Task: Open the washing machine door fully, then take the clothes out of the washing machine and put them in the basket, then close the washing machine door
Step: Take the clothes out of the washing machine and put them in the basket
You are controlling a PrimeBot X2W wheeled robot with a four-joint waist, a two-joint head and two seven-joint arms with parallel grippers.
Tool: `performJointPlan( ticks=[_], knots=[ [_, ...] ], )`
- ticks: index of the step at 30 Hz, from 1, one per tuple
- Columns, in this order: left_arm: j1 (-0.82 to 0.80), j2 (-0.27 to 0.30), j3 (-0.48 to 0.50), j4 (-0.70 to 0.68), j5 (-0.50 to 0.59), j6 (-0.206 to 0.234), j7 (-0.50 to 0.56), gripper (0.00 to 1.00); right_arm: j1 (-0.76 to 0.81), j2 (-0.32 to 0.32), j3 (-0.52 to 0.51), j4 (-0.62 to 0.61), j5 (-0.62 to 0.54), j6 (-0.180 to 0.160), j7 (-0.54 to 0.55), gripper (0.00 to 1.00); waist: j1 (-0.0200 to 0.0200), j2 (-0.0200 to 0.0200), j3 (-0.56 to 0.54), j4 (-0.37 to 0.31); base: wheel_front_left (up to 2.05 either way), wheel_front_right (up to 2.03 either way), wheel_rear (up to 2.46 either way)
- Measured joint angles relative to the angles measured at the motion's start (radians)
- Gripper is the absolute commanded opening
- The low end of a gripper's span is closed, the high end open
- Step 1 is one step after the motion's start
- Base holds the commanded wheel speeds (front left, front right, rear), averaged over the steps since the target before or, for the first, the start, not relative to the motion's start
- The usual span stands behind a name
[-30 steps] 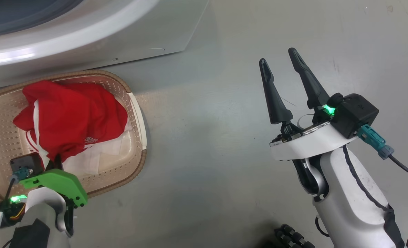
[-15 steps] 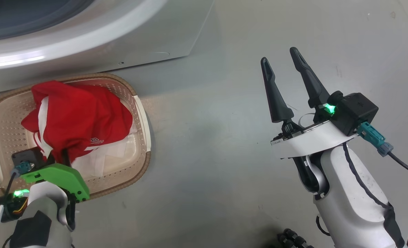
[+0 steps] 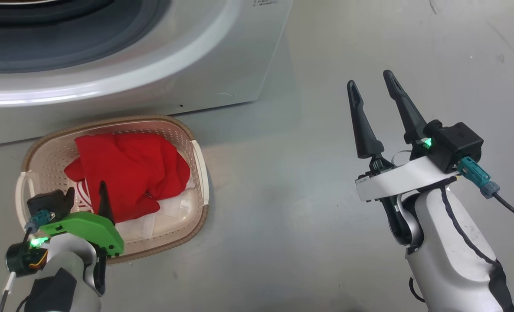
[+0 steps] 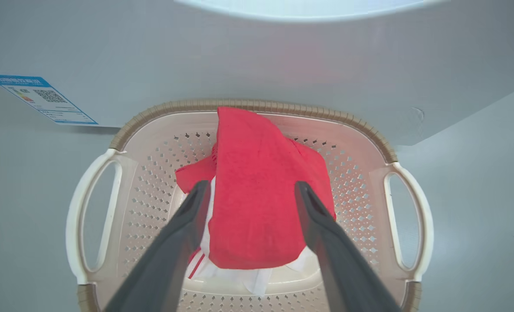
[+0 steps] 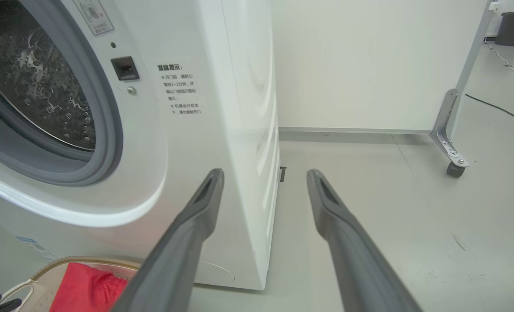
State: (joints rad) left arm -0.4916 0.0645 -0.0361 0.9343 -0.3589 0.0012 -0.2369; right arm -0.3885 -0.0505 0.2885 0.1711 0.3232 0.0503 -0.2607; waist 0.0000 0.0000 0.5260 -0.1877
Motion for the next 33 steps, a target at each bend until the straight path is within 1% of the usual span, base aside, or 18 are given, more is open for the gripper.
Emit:
performJointPlan(
  ticks=[4,11,18,22,23,25,33],
  knots=[
    [0.007,-0.008,0.000,-0.031,0.000,-0.011,-0.012,1.00,0.031,-0.002,-0.021,0.019,-0.003,0.000,0.000,1.00,0.0000,0.0000,-0.044,0.023,0.00,0.00,0.00],
    [0.015,-0.012,-0.005,-0.133,0.015,-0.024,-0.013,1.00,0.086,-0.005,-0.042,0.058,-0.009,0.000,0.000,1.00,0.0000,0.0000,-0.130,0.062,0.00,0.00,0.00],
    [0.035,-0.013,-0.005,-0.324,0.055,-0.024,-0.015,1.00,0.145,-0.005,-0.056,0.086,-0.009,0.000,0.000,1.00,0.0000,0.0000,-0.224,0.092,0.00,0.00,0.00],
    [0.075,-0.013,-0.006,-0.373,0.079,-0.024,-0.015,1.00,0.167,-0.005,-0.056,0.098,-0.009,0.002,0.000,1.00,0.0000,0.0000,-0.264,0.102,0.00,0.00,0.00],
    [0.108,-0.013,-0.013,-0.393,0.091,-0.024,-0.015,1.00,0.180,-0.004,-0.056,0.103,-0.009,0.005,0.000,1.00,0.0000,0.0000,-0.290,0.107,0.00,0.00,0.00],
    [0.124,-0.013,-0.018,-0.402,0.097,-0.024,-0.015,1.00,0.188,-0.004,-0.056,0.105,-0.009,0.009,0.000,1.00,0.0000,0.0000,-0.303,0.109,0.00,0.00,0.00],
    [0.244,-0.013,-0.046,-0.455,0.114,-0.021,-0.015,1.00,0.255,-0.003,-0.060,0.124,-0.010,0.010,0.000,1.00,0.0000,0.0000,-0.397,0.120,0.00,0.00,0.00]
  ],
)
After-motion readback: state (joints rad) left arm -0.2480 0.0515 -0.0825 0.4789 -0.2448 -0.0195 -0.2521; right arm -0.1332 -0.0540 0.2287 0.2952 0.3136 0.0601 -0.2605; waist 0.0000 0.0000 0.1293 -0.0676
